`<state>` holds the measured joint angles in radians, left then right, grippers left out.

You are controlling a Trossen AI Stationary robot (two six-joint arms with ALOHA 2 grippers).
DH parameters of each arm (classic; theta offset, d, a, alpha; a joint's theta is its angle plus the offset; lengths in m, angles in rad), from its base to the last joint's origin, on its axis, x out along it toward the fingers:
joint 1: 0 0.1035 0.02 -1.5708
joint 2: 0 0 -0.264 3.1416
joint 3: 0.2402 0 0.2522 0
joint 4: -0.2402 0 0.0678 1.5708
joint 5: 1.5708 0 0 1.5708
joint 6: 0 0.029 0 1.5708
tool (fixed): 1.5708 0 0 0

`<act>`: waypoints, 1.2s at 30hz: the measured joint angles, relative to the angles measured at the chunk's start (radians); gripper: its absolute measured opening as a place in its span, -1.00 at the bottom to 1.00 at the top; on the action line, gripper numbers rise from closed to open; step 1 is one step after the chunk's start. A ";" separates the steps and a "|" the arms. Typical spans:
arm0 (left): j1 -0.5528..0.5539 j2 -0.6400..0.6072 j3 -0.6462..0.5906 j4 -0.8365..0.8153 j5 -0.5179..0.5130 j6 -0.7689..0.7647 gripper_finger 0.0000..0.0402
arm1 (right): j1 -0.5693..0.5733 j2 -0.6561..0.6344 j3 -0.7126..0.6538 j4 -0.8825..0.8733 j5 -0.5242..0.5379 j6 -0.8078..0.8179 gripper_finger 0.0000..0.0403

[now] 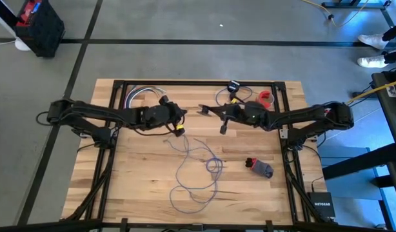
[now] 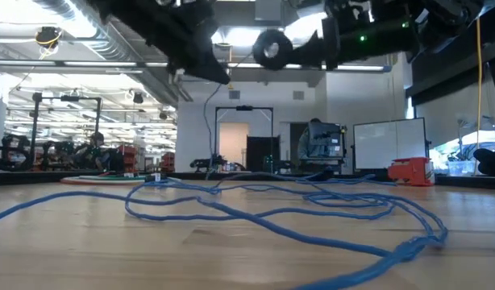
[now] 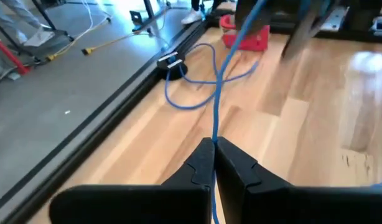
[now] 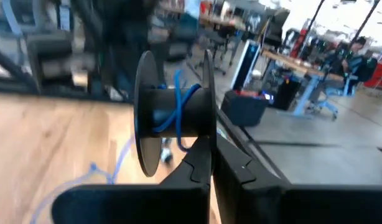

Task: Coil cords
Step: Coil the blue wire onto the spool

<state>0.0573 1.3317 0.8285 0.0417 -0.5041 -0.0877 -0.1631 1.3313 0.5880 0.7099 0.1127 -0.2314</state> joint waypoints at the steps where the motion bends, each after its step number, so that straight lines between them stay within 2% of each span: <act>1: -0.003 0.002 -0.021 0.043 0.000 -0.007 -0.99 | 0.000 -0.007 0.000 0.007 0.000 0.003 -0.98; 7: -0.015 0.053 -0.103 0.276 0.003 -0.035 -0.99 | -0.001 -0.012 0.000 0.093 0.007 0.023 -0.98; 13: -0.016 0.184 -0.089 0.476 0.027 -0.036 -0.99 | -0.001 -0.006 -0.001 0.146 0.009 0.045 -0.98; 18: -0.021 0.299 -0.041 0.613 0.033 -0.037 -0.99 | -0.001 -0.004 -0.001 0.158 0.053 0.044 -0.98; 26: -0.053 0.398 0.110 0.646 0.034 -0.030 -0.99 | -0.001 0.040 0.000 0.168 0.108 0.028 -0.98; 36: -0.090 0.310 0.175 0.537 0.033 0.017 -0.99 | -0.001 0.048 0.001 0.054 0.165 -0.063 -0.98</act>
<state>-0.0330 1.6420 1.0038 0.5788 -0.4712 -0.0708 -0.1638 1.3796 0.5888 0.7639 0.2778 -0.2945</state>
